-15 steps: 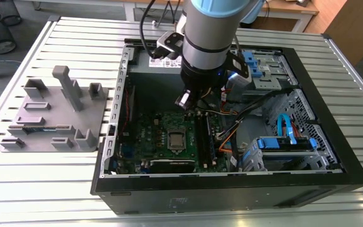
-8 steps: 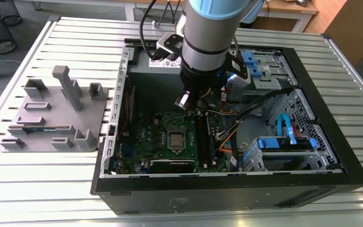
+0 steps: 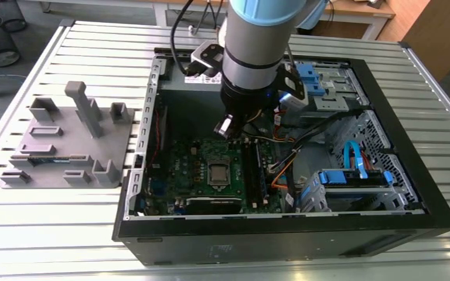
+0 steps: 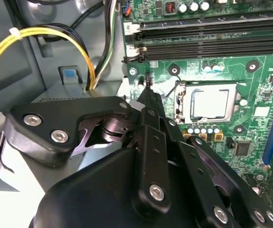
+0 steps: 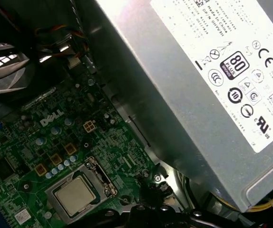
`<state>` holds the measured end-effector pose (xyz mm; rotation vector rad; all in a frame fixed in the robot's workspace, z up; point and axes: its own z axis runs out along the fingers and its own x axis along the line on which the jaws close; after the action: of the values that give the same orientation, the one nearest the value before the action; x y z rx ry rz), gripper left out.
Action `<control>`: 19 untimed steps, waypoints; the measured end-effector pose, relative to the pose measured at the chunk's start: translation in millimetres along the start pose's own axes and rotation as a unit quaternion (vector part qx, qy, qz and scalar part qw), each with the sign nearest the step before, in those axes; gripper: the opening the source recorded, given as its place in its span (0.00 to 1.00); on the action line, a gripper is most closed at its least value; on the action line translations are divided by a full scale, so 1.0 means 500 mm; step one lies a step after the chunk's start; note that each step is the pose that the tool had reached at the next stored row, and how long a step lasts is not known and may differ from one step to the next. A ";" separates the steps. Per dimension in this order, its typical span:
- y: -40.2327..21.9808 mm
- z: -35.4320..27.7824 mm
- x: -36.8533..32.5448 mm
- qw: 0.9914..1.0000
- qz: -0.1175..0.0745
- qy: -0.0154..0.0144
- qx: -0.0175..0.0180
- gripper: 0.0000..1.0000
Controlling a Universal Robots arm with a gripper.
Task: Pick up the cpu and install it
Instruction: 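Install the first cpu locking lever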
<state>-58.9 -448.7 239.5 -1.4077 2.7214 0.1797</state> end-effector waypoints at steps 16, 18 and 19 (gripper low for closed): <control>-0.026 -0.007 0.051 1.000 0.000 0.002 0.001 0.11; -0.028 -0.007 0.053 1.000 0.000 0.002 0.001 0.11; -0.028 -0.007 0.053 1.000 0.000 0.002 0.001 0.11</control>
<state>-63.0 -478.6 238.8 -1.4095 2.7237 0.1756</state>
